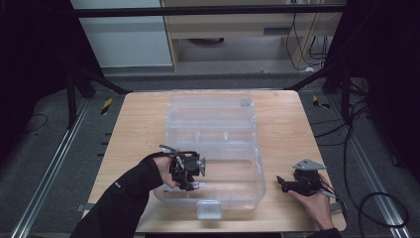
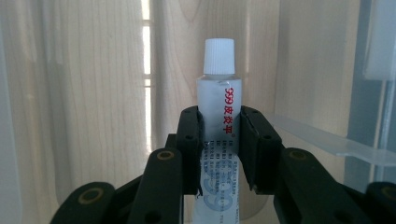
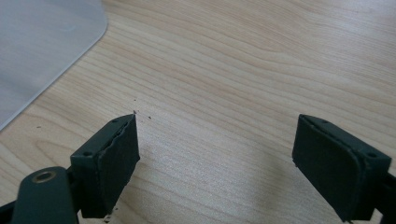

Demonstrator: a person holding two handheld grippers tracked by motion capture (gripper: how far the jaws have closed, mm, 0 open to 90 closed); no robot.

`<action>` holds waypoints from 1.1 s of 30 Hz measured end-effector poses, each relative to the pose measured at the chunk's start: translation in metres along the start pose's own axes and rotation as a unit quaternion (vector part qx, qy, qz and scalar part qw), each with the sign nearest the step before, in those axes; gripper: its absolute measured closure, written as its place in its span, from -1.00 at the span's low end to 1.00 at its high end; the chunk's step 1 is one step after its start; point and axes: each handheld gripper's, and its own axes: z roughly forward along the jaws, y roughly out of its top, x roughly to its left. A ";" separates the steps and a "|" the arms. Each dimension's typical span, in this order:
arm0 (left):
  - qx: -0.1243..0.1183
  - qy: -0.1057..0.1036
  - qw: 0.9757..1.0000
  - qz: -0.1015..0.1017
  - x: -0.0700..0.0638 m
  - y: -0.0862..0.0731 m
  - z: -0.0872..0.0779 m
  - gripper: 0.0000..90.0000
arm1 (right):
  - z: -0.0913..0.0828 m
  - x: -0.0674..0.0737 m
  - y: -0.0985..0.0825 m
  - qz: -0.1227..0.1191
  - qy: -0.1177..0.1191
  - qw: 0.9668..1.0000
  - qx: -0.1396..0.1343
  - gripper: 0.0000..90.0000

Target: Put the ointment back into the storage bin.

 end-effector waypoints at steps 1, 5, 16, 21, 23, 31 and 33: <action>0.002 -0.001 1.000 0.006 0.001 0.000 0.001 0.56 | 0.000 0.000 0.000 0.000 0.000 1.000 0.001 -0.67; 0.004 -0.006 1.000 0.007 0.001 0.000 0.008 0.56 | 0.000 0.000 0.000 0.000 0.001 1.000 0.002 -0.67; 0.013 -0.009 0.999 0.030 0.007 0.000 0.017 0.56 | 0.000 0.000 0.000 -0.002 0.000 1.000 0.005 -0.67; 0.016 -0.014 0.999 0.026 0.008 -0.001 0.023 0.55 | 0.000 0.001 0.000 -0.001 0.002 1.000 0.007 -0.68; 0.015 -0.013 1.000 0.023 0.007 -0.002 0.025 0.55 | 0.000 0.001 0.000 -0.001 0.002 1.000 0.006 -0.67; 0.017 -0.009 1.000 0.023 0.007 -0.002 0.025 0.55 | 0.000 0.001 0.000 -0.001 0.002 1.000 0.007 -0.68; 0.013 -0.006 1.000 0.024 0.007 -0.003 0.023 0.54 | 0.000 0.001 0.000 -0.001 0.002 1.000 0.007 -0.68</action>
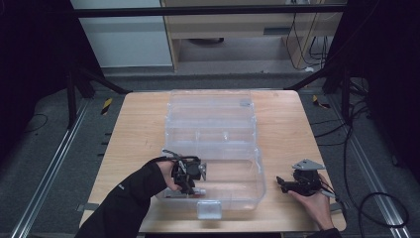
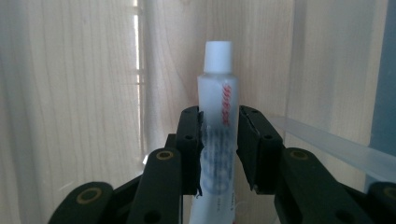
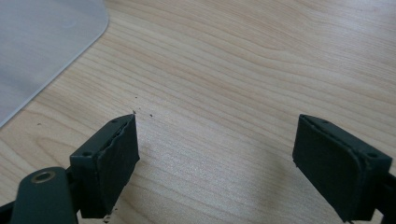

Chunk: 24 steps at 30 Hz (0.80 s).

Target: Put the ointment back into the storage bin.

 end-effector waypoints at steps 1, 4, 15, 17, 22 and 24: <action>-0.004 0.005 1.000 0.004 0.000 -0.001 -0.002 0.53 | 0.000 0.000 0.000 0.000 0.000 1.000 0.000 -0.68; -0.015 0.009 1.000 0.001 -0.002 -0.003 -0.005 0.48 | 0.000 0.000 0.000 0.000 0.000 1.000 0.000 -0.67; -0.060 0.048 0.997 -0.002 -0.011 -0.017 -0.036 0.36 | 0.000 0.000 0.000 0.000 -0.002 1.000 0.000 -0.68; -0.077 0.056 0.995 -0.009 -0.013 -0.021 -0.043 0.35 | 0.000 0.000 0.000 0.001 -0.002 1.000 0.000 -0.68; -0.129 0.077 0.988 -0.040 -0.018 -0.033 -0.059 0.32 | 0.000 0.000 0.000 0.001 -0.003 1.000 0.001 -0.68; -0.153 0.083 0.983 -0.055 -0.020 -0.037 -0.064 0.31 | 0.000 0.000 0.000 0.001 -0.003 1.000 0.001 -0.68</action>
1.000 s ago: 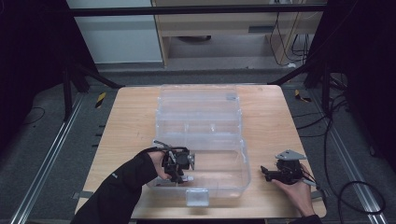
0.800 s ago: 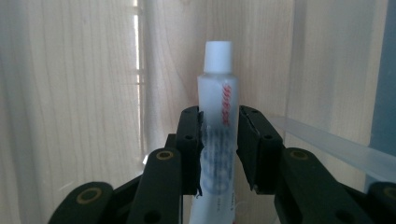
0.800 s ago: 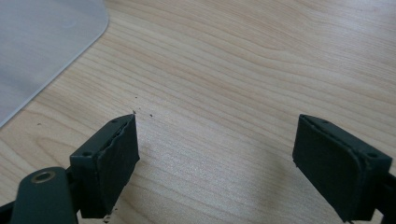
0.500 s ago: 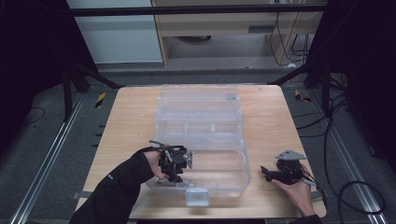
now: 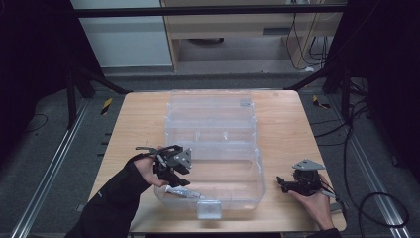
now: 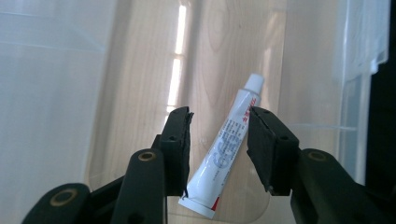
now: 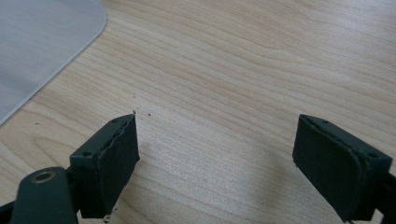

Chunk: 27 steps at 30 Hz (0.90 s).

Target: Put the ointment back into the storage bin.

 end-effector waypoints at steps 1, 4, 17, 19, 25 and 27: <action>-0.011 0.004 1.000 -0.007 0.000 -0.001 -0.003 0.29 | 0.000 0.000 0.000 0.000 0.000 1.000 0.000 -0.67; -0.044 0.015 0.999 -0.021 -0.001 -0.006 -0.011 0.29 | 0.000 0.000 0.000 -0.001 0.000 1.000 -0.001 -0.67; -0.181 0.082 0.974 -0.111 -0.009 -0.040 -0.038 0.38 | 0.000 0.000 0.000 0.001 0.000 1.000 -0.004 -0.67; -0.199 0.095 0.966 -0.132 -0.011 -0.047 -0.042 0.41 | -0.001 -0.001 0.000 0.001 0.000 1.000 -0.004 -0.66; -0.232 0.151 0.945 -0.177 -0.013 -0.069 -0.051 0.43 | -0.001 0.000 0.000 0.000 0.001 1.000 -0.004 -0.66; -0.241 0.166 0.936 -0.197 -0.014 -0.077 -0.052 0.43 | -0.002 -0.001 0.000 0.000 0.001 1.000 -0.007 -0.66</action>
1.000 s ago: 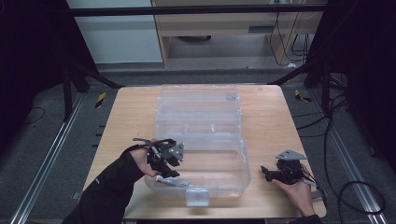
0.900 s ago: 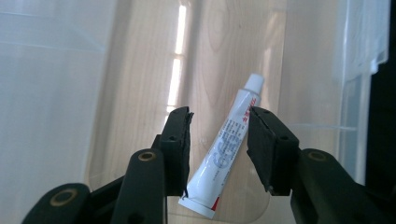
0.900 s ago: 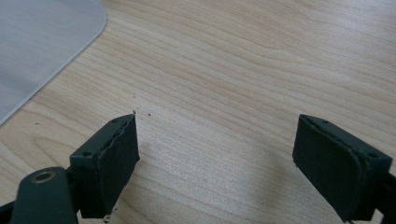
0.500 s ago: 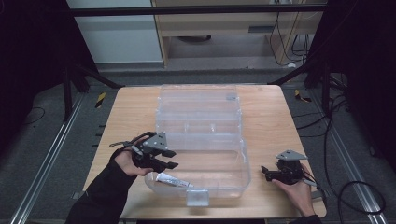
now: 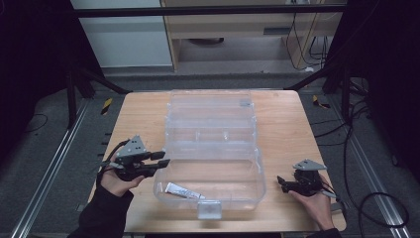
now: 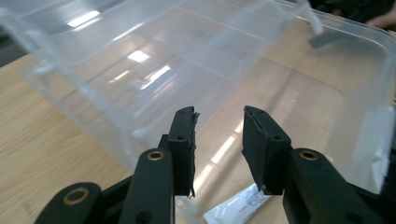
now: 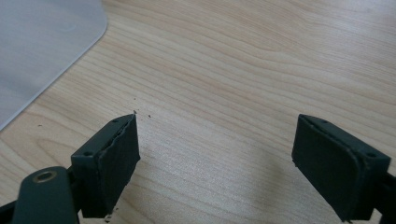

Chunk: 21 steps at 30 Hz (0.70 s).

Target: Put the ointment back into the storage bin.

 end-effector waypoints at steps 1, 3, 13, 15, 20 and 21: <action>-0.004 0.009 1.000 -0.012 0.002 -0.003 -0.002 0.42 | 0.000 0.000 0.000 0.002 0.000 1.000 -0.001 -0.66; -0.007 0.041 0.999 -0.027 0.006 -0.011 -0.006 0.38 | -0.001 -0.001 0.000 0.002 -0.001 1.000 -0.004 -0.66; -0.023 0.152 0.981 -0.119 0.035 -0.052 -0.012 -0.10 | -0.003 -0.001 0.000 0.011 0.001 1.000 -0.009 -0.66; -0.017 0.167 0.978 -0.126 0.039 -0.059 -0.010 -0.18 | -0.003 -0.001 0.000 0.011 0.001 1.000 -0.009 -0.66; 0.006 0.199 0.968 -0.150 0.050 -0.077 -0.005 -0.30 | -0.004 -0.002 0.000 0.013 0.004 1.000 -0.012 -0.67; 0.010 0.205 0.967 -0.152 0.052 -0.081 -0.004 -0.33 | -0.004 -0.002 0.000 0.012 0.003 1.000 -0.013 -0.67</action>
